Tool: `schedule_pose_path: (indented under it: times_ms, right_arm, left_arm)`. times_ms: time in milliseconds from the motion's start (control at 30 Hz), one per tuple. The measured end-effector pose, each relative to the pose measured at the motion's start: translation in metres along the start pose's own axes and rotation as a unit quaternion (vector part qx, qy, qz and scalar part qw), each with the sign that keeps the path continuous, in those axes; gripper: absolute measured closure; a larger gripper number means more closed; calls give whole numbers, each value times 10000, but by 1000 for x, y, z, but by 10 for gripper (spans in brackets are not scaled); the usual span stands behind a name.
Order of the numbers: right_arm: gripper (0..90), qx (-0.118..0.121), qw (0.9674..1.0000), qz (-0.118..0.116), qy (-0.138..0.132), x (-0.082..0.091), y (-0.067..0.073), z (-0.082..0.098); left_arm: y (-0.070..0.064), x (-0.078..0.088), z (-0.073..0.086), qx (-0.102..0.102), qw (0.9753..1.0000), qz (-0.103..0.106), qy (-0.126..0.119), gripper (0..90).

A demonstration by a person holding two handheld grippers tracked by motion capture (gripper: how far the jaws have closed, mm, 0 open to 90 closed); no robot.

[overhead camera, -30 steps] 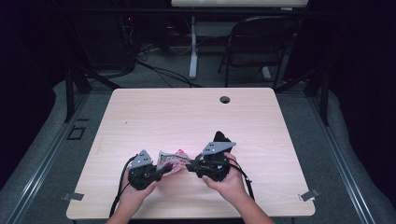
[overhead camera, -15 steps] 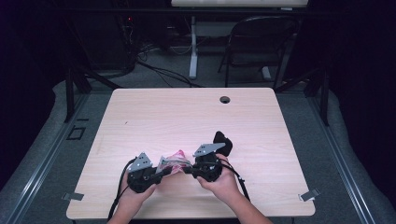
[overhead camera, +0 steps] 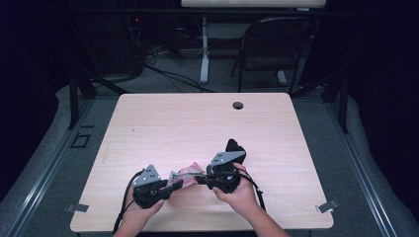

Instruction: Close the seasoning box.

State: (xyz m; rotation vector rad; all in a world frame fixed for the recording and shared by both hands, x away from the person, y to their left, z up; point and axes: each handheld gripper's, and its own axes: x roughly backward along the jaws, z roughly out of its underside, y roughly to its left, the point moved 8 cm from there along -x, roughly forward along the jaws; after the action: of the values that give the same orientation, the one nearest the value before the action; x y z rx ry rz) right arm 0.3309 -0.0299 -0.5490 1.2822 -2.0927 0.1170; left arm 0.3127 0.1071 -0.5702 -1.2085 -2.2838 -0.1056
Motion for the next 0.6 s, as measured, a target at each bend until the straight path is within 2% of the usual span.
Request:
schedule_pose_path:
  times_ms: [67, 133, 167, 233, 300, 333, 367, 433, 467, 600]
  right_arm:
    - [900, -8, 10000, -1, 4, 2, -1, 1]
    - [900, -40, 10000, -22, 14, 3, -2, 1]
    - [900, -35, 10000, -19, 14, 3, -2, 1]
    - [900, -56, 10000, -27, 11, 4, -3, 1]
    - [900, -67, 10000, -33, 0, 4, -3, 1]
    - [900, -64, 10000, -30, 18, 4, -3, 1]
    - [900, -63, 10000, -24, 21, 4, -4, 1]
    - [900, -97, 9999, -24, -10, 5, -5, 1]
    - [900, -115, 9999, -46, -8, 5, -6, 2]
    - [900, -189, 9998, -50, -57, 6, -8, 1]
  left_arm:
    - [1, -3, 2, -86, 9999, -101, 31, 751]
    - [7, -5, 5, -220, 9992, -343, 37, 639]
    - [10, -7, 6, -229, 9990, -390, -13, 582]
    - [13, -8, 9, -163, 9993, -345, -37, 523]
    - [14, -11, 13, -181, 9994, -281, 104, 471]
    - [15, -14, 18, -265, 9988, -303, 273, 436]
    - [17, -15, 23, -343, 9978, -330, 460, 425]
    - [18, -20, 29, -397, 9971, -321, 559, 427]
    - [20, -22, 31, -476, 9965, -392, 557, 424]
    - [24, -25, 34, -406, 9967, -404, 571, 385]
